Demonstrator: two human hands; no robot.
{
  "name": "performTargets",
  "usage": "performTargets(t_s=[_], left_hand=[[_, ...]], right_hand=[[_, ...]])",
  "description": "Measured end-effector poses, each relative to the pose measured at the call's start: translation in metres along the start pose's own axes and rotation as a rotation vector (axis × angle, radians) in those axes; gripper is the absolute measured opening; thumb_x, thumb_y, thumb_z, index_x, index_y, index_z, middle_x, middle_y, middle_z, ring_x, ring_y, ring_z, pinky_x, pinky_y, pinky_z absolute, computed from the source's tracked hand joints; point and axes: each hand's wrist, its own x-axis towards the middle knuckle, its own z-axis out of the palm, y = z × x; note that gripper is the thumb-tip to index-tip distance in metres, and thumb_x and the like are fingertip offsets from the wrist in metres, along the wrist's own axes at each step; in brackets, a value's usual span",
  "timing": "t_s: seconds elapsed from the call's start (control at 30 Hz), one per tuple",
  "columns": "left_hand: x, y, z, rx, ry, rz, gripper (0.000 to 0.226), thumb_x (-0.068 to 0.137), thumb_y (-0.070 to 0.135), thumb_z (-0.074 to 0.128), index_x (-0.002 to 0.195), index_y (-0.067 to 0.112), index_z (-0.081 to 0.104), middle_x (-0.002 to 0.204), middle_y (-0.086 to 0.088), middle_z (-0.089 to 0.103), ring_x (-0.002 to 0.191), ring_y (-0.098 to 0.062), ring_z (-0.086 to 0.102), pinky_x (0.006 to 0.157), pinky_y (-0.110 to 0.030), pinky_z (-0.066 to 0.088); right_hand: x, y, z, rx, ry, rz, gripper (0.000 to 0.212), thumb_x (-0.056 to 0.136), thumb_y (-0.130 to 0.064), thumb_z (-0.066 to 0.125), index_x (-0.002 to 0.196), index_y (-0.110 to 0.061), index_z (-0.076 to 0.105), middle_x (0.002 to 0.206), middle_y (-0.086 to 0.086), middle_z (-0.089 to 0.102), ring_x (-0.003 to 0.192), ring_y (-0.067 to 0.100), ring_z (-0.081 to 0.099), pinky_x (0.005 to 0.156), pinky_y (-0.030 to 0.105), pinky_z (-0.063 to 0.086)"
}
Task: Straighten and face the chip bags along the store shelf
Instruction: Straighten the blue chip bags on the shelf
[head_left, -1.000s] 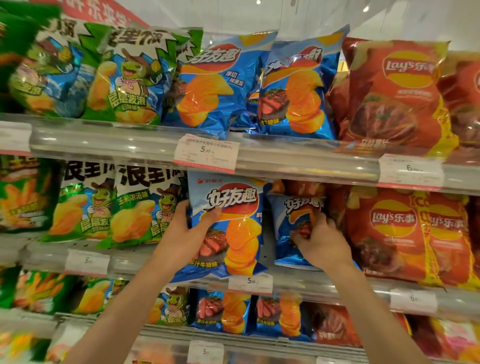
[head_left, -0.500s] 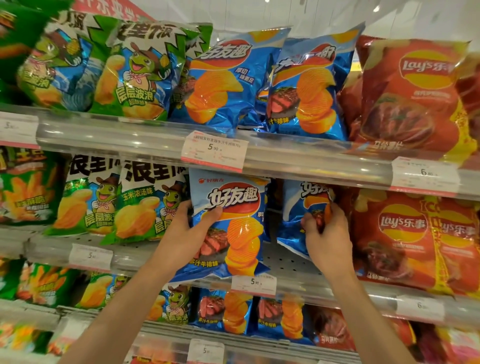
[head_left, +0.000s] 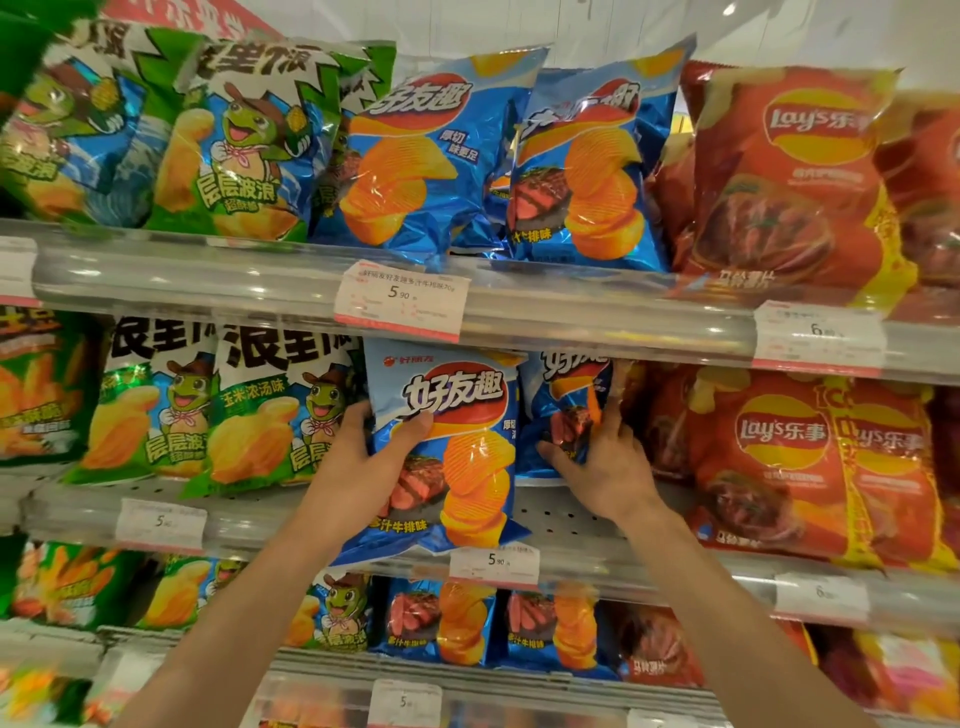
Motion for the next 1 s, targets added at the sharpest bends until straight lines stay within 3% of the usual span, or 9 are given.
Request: performTargets(t_s=[0.17, 0.27, 0.4, 0.5, 0.63, 0.7, 0.77, 0.9, 1.0], left_hand=[[0.0, -0.001, 0.002, 0.013, -0.01, 0.03, 0.036, 0.092, 0.046, 0.063, 0.122, 0.036, 0.045, 0.106, 0.022, 0.06, 0.091, 0.004, 0.06, 0.065, -0.013, 0.044], [-0.001, -0.003, 0.001, 0.009, -0.012, 0.044, 0.035, 0.093, 0.045, 0.063, 0.122, 0.036, 0.046, 0.104, 0.026, 0.058, 0.093, 0.007, 0.059, 0.066, -0.011, 0.044], [-0.003, -0.005, 0.002, 0.011, 0.0, 0.055, 0.038, 0.092, 0.044, 0.064, 0.125, 0.034, 0.047, 0.104, 0.026, 0.059, 0.09, 0.009, 0.059, 0.065, -0.01, 0.046], [-0.006, -0.005, 0.01, 0.038, -0.011, 0.069, 0.05, 0.087, 0.051, 0.065, 0.13, 0.034, 0.047, 0.109, 0.023, 0.063, 0.092, 0.0, 0.067, 0.071, -0.016, 0.052], [-0.014, -0.005, 0.035, 0.074, -0.104, 0.105, 0.072, 0.075, 0.065, 0.063, 0.137, 0.036, 0.045, 0.117, 0.02, 0.067, 0.102, -0.006, 0.067, 0.091, -0.032, 0.055], [-0.017, -0.005, 0.049, 0.085, -0.125, 0.131, 0.064, 0.077, 0.063, 0.065, 0.133, 0.039, 0.045, 0.109, 0.024, 0.067, 0.093, 0.004, 0.067, 0.085, -0.026, 0.054], [-0.015, -0.004, 0.053, 0.115, -0.108, 0.151, 0.066, 0.079, 0.063, 0.064, 0.135, 0.036, 0.043, 0.104, 0.022, 0.067, 0.089, 0.01, 0.066, 0.081, -0.024, 0.052], [0.007, -0.013, 0.033, 0.318, 0.065, 0.383, 0.064, 0.086, 0.071, 0.056, 0.137, 0.032, 0.051, 0.125, 0.01, 0.061, 0.116, -0.013, 0.057, 0.099, -0.039, 0.049], [0.022, -0.03, 0.024, 0.648, 0.221, 0.58, 0.061, 0.087, 0.06, 0.048, 0.134, 0.021, 0.058, 0.139, -0.008, 0.052, 0.13, -0.029, 0.044, 0.103, -0.049, 0.041]], right_hand=[[0.014, -0.002, 0.002, 0.043, -0.091, -0.057, 0.117, 0.075, -0.083, 0.056, 0.159, -0.017, 0.008, 0.159, 0.015, 0.029, 0.144, 0.037, 0.031, 0.117, 0.049, 0.032], [0.019, 0.014, 0.001, 0.244, -0.068, -0.042, 0.114, 0.063, -0.096, 0.051, 0.15, -0.025, 0.029, 0.145, 0.004, 0.049, 0.135, 0.027, 0.046, 0.11, 0.048, 0.042], [-0.011, 0.011, -0.028, 0.303, 0.088, -0.101, 0.081, 0.083, -0.073, 0.057, 0.141, -0.017, 0.048, 0.131, 0.008, 0.058, 0.122, 0.027, 0.054, 0.103, 0.047, 0.048], [-0.052, -0.006, -0.048, 0.374, 0.127, -0.155, 0.063, 0.089, -0.063, 0.054, 0.135, -0.02, 0.054, 0.126, 0.0, 0.058, 0.116, 0.017, 0.057, 0.097, 0.034, 0.049], [-0.093, -0.035, -0.05, 0.668, -0.12, -0.075, 0.056, 0.085, -0.064, 0.055, 0.136, -0.043, 0.042, 0.115, -0.013, 0.069, 0.105, -0.002, 0.063, 0.08, 0.007, 0.051], [-0.091, -0.036, -0.041, 0.8, -0.109, -0.005, 0.056, 0.091, -0.052, 0.062, 0.141, -0.036, 0.043, 0.108, 0.003, 0.071, 0.103, 0.012, 0.066, 0.084, 0.014, 0.053], [-0.081, -0.032, -0.038, 0.874, -0.076, 0.041, 0.059, 0.091, -0.047, 0.066, 0.143, -0.026, 0.047, 0.116, -0.004, 0.071, 0.106, 0.011, 0.068, 0.092, 0.026, 0.056], [-0.046, -0.016, -0.046, 0.856, 0.022, 0.073, 0.043, 0.094, -0.04, 0.067, 0.131, -0.022, 0.055, 0.108, -0.007, 0.071, 0.104, 0.016, 0.069, 0.084, 0.031, 0.055], [-0.032, -0.012, -0.046, 0.597, 0.143, 0.003, 0.071, 0.089, -0.064, 0.059, 0.144, -0.022, 0.044, 0.119, 0.001, 0.068, 0.112, 0.024, 0.065, 0.097, 0.04, 0.052]])
